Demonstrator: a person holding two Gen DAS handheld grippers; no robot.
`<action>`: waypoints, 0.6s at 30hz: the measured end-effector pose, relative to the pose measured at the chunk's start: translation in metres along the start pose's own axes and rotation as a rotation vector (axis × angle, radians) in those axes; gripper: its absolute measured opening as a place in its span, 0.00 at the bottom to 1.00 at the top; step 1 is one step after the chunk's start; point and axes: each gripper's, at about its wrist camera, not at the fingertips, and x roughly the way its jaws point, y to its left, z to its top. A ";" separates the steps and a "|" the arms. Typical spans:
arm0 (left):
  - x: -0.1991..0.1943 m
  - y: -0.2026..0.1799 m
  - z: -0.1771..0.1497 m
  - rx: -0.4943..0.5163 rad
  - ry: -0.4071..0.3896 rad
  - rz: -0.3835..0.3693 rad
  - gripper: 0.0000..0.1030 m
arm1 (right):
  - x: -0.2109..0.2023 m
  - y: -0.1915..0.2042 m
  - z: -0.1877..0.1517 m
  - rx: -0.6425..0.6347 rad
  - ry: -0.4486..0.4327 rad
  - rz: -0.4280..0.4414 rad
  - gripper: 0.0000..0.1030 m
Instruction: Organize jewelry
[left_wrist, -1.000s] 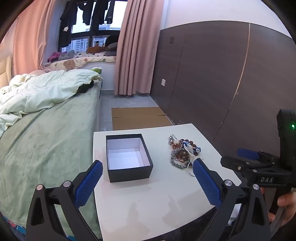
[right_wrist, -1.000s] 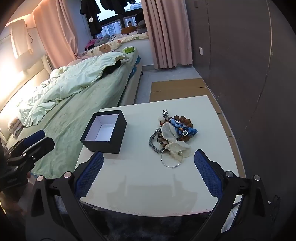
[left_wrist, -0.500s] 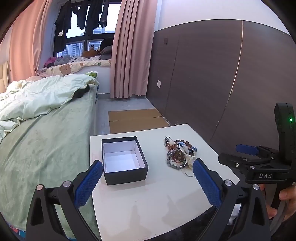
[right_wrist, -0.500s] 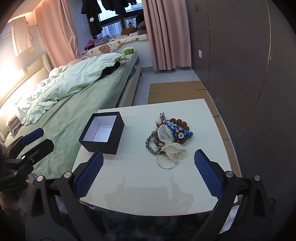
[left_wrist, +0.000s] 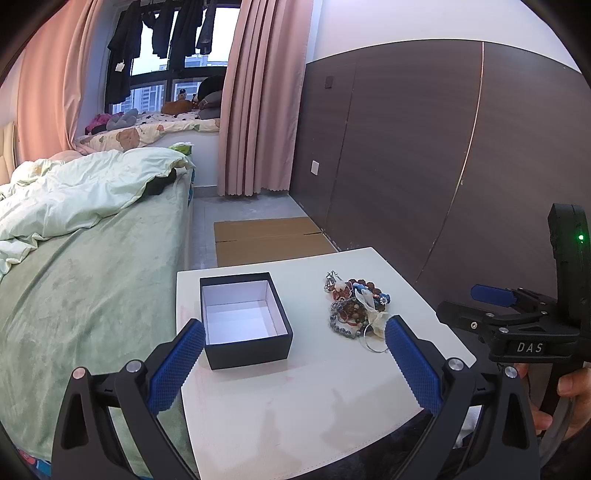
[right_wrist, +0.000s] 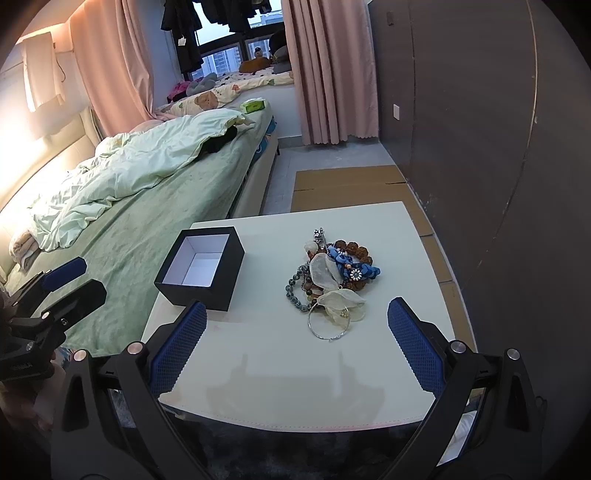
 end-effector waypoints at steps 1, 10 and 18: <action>0.000 0.000 0.000 0.001 0.001 0.000 0.92 | 0.000 0.000 0.000 -0.001 -0.001 -0.002 0.95; -0.001 -0.002 0.000 0.002 0.002 -0.002 0.92 | -0.002 -0.001 0.001 -0.003 -0.008 0.000 0.95; -0.001 -0.002 0.000 0.001 0.000 -0.003 0.92 | -0.005 -0.002 0.001 0.006 -0.015 -0.008 0.95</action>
